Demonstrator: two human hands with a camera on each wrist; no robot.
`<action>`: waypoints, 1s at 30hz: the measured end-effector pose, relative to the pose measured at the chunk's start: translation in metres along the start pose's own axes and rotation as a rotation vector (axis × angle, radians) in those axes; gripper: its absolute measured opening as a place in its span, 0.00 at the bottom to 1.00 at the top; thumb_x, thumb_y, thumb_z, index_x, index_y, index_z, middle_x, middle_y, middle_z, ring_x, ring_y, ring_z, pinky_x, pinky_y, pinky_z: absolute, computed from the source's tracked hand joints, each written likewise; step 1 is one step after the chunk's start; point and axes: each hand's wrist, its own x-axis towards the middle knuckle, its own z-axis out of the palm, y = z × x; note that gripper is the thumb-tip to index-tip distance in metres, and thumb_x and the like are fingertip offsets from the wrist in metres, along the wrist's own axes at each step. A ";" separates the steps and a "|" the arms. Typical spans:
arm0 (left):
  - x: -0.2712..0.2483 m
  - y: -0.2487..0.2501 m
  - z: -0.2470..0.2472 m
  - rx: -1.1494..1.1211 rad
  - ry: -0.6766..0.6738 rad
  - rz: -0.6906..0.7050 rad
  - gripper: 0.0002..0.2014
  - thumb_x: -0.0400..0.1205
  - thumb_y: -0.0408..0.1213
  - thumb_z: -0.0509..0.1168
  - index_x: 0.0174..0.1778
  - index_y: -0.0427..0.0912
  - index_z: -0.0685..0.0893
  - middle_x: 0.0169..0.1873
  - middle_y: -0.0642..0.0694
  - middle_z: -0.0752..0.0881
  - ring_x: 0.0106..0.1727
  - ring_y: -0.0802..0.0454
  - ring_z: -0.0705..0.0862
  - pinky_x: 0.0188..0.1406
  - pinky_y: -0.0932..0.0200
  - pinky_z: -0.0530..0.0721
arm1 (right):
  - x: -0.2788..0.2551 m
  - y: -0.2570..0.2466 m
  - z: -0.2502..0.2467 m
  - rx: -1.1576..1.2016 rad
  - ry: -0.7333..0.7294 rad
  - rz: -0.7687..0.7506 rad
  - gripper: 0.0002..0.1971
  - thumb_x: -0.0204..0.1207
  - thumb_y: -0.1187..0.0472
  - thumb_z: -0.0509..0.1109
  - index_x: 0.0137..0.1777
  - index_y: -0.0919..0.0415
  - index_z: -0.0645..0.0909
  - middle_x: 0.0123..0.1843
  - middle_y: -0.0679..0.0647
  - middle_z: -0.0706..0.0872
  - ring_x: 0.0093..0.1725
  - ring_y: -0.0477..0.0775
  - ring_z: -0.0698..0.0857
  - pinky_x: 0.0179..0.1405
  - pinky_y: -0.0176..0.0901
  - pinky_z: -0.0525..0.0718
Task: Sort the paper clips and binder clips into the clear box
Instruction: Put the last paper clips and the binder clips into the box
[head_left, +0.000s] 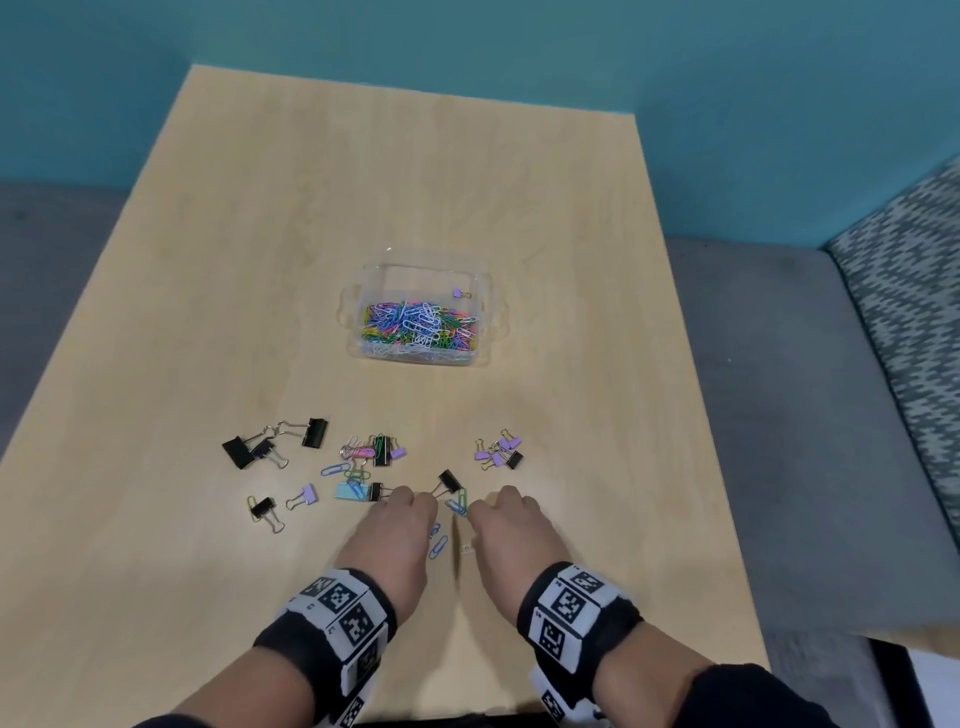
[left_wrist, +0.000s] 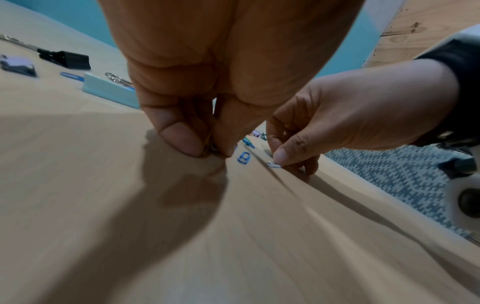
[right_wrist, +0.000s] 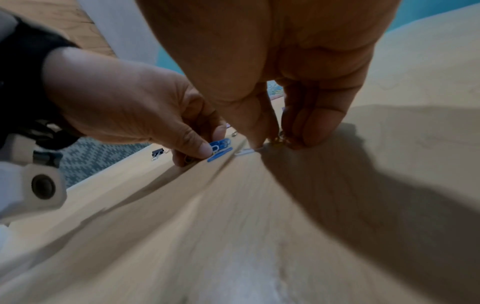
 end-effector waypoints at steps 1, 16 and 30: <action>0.000 0.001 0.000 0.002 0.004 0.002 0.13 0.77 0.25 0.56 0.42 0.48 0.62 0.42 0.49 0.65 0.40 0.51 0.67 0.36 0.59 0.65 | 0.000 -0.002 -0.001 -0.002 -0.006 0.000 0.18 0.69 0.75 0.57 0.57 0.60 0.72 0.56 0.60 0.72 0.52 0.60 0.72 0.40 0.47 0.68; 0.001 -0.004 -0.002 -0.029 -0.002 -0.012 0.13 0.78 0.28 0.59 0.41 0.49 0.61 0.45 0.48 0.72 0.41 0.50 0.70 0.38 0.59 0.66 | 0.004 -0.001 0.000 -0.228 -0.007 -0.208 0.26 0.48 0.73 0.60 0.51 0.62 0.74 0.43 0.61 0.78 0.39 0.61 0.78 0.28 0.49 0.72; 0.037 -0.026 -0.070 -0.444 0.131 -0.125 0.08 0.75 0.37 0.68 0.33 0.49 0.76 0.28 0.52 0.82 0.32 0.52 0.81 0.33 0.57 0.77 | 0.048 0.027 -0.061 0.445 0.101 0.069 0.11 0.66 0.71 0.60 0.42 0.53 0.74 0.36 0.45 0.78 0.35 0.52 0.77 0.30 0.40 0.71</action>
